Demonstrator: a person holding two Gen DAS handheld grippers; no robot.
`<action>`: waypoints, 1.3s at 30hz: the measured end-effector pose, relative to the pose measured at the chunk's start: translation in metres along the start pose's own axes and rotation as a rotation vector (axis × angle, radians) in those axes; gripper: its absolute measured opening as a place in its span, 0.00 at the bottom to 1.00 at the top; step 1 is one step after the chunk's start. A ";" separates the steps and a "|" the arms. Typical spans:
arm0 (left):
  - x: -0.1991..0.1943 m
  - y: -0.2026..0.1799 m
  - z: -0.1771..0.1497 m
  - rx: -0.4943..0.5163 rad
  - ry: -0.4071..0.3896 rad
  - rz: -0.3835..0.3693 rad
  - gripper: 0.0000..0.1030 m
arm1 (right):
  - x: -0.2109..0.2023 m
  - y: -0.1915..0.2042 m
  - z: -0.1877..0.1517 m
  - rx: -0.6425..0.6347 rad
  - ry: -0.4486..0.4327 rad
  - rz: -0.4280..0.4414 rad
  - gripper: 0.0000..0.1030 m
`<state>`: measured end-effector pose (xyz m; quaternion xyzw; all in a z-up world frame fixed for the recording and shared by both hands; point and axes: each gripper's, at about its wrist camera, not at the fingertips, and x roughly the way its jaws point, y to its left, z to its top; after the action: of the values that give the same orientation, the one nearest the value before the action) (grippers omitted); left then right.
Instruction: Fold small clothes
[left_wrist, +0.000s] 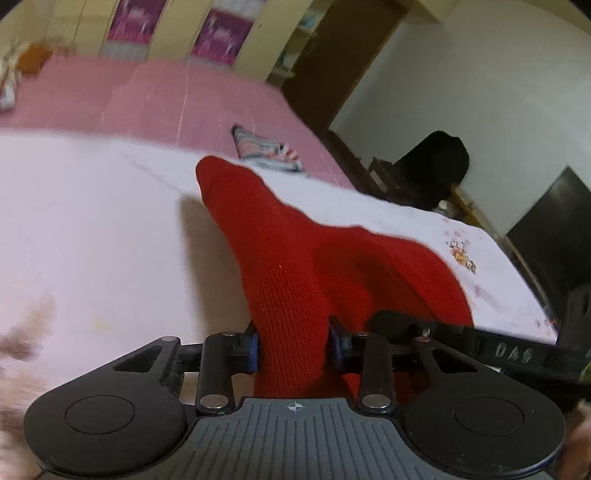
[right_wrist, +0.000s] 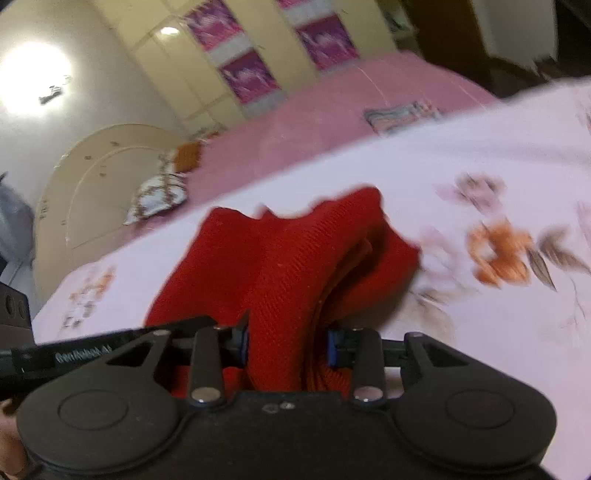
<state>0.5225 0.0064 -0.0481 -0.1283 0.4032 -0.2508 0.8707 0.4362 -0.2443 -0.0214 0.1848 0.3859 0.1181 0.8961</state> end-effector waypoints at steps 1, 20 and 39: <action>-0.017 0.000 0.001 0.030 -0.021 0.010 0.34 | -0.004 0.014 0.000 -0.021 -0.005 0.028 0.34; -0.183 0.097 -0.116 -0.028 -0.130 0.377 0.98 | -0.018 0.137 -0.094 -0.094 0.056 0.083 0.44; -0.315 0.000 -0.165 0.048 -0.245 0.468 1.00 | -0.169 0.191 -0.122 -0.258 -0.075 0.039 0.76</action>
<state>0.2230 0.1728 0.0466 -0.0403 0.3073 -0.0344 0.9501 0.2195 -0.1021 0.0916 0.0796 0.3302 0.1774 0.9237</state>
